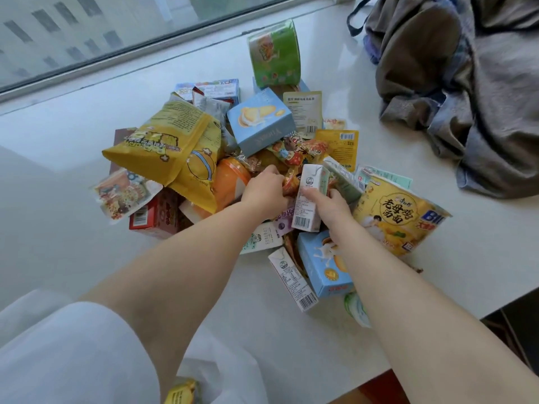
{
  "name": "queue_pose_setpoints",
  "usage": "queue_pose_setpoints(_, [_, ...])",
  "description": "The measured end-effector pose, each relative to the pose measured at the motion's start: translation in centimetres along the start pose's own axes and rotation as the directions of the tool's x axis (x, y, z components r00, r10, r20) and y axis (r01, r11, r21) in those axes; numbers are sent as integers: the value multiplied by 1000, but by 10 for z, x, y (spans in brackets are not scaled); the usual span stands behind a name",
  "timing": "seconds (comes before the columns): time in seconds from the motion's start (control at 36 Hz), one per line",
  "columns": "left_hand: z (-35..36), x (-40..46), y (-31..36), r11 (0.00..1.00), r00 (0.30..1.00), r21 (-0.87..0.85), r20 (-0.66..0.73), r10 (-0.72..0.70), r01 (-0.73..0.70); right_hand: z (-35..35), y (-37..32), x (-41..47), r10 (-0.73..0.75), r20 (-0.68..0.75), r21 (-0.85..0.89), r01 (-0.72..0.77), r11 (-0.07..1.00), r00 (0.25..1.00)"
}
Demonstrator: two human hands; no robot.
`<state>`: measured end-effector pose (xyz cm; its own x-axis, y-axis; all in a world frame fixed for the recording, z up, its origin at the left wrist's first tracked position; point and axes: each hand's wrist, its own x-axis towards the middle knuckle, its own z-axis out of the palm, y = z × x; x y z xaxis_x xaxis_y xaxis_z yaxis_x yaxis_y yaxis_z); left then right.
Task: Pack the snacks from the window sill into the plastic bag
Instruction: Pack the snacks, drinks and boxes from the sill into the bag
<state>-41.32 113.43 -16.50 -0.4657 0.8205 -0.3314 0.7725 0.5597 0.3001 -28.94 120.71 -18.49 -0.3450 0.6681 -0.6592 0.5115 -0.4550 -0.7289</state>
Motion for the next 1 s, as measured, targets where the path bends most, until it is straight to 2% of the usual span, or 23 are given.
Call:
queue_pose_setpoints(0.11, [-2,-7,0,991,997,-128,-61,-48,40,3,0,-5,-53,-70,-58,49,997,996])
queue_pose_setpoints(0.28, [-21,-26,1,967,980,-247,-168,-107,63,-1,-14,-24,-210,-136,-174,185,967,968])
queue_pose_setpoints(0.44, [-43,-67,-1,892,946,-449,-270,-180,42,2,-29,-69,-301,-106,29,306,952,948])
queue_pose_setpoints(0.64, [-65,-148,-31,787,894,-617,-361,-267,-14,31,-38,-126,-362,28,185,351,918,932])
queue_pose_setpoints(0.75, [-70,-201,-65,802,862,-597,-417,-290,-19,68,-28,-162,-409,146,195,379,904,901])
queue_pose_setpoints(0.89, [-52,-272,-121,808,825,-589,-461,-327,-9,125,4,-208,-383,278,114,365,924,881])
queue_pose_setpoints(1.0, [-25,-331,-166,798,825,-600,-427,-371,48,170,43,-247,-309,409,-41,356,934,858])
